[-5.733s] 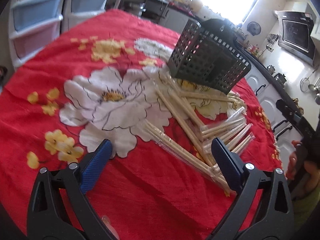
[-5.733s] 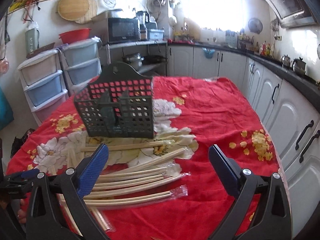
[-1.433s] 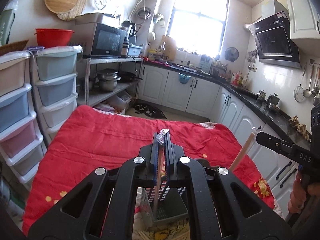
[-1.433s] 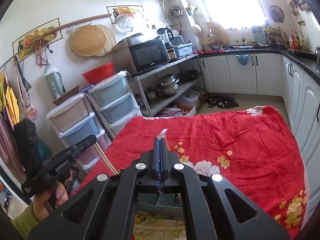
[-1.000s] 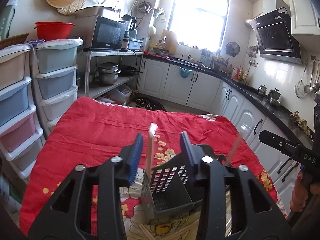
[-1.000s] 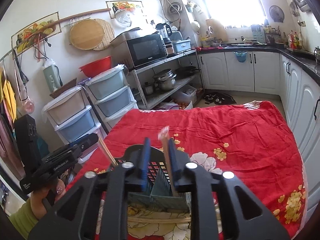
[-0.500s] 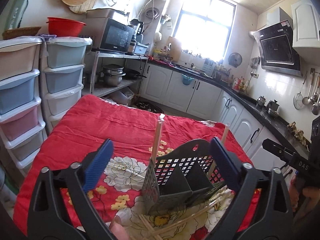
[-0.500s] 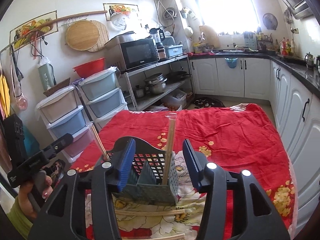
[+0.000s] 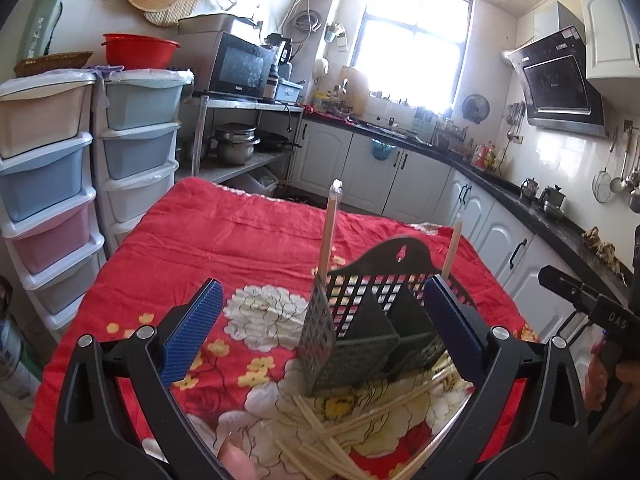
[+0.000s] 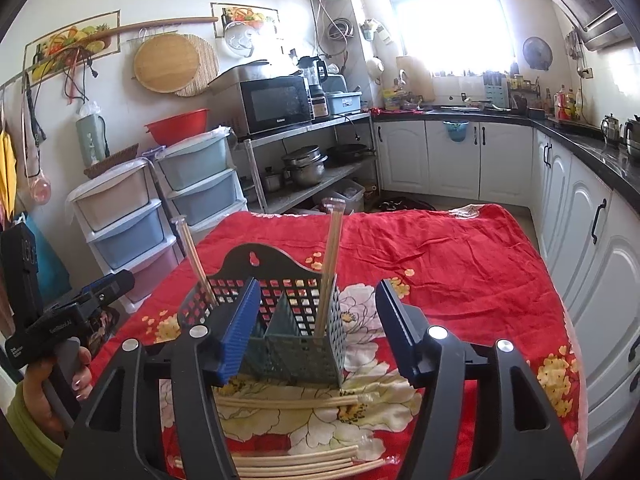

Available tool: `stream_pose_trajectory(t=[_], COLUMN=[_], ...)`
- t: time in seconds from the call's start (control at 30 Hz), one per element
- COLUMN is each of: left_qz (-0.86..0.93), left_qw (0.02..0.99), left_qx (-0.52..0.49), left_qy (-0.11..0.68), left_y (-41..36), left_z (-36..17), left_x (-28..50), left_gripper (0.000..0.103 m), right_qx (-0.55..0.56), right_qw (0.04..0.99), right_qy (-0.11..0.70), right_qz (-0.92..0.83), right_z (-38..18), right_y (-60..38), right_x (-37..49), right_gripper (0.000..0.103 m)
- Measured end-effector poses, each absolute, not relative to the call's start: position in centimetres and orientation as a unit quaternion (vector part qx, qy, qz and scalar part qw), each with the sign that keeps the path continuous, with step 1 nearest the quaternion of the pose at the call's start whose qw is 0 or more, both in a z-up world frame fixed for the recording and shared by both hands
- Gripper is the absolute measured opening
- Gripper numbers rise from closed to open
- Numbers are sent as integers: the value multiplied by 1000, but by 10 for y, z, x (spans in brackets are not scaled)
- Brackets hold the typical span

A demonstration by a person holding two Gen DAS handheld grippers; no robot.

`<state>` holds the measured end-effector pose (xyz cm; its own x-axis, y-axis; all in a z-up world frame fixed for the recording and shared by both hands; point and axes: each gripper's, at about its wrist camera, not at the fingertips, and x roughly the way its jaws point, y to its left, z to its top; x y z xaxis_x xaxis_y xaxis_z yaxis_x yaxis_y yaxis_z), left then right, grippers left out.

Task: Organize utensils
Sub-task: 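Move both open tools back down to the chopstick pile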

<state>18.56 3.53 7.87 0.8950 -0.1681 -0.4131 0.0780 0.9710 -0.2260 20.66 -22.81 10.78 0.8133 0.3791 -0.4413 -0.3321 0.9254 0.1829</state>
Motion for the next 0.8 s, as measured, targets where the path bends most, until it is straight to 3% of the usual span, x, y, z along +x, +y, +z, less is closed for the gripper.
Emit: stream_pose_trajectory(t=[0.8], left_qz=[-60], left_qw=[949], left_qx=[-124], left_qy=[283], left_y=[45], left_z=[25], left_x=[166], left_gripper=[92], right_qx=[35], right_qw=[942], right_qy=[278], right_qz=[186], right_z=[67], right_y=[-227], right_x=[182], right_gripper=[60])
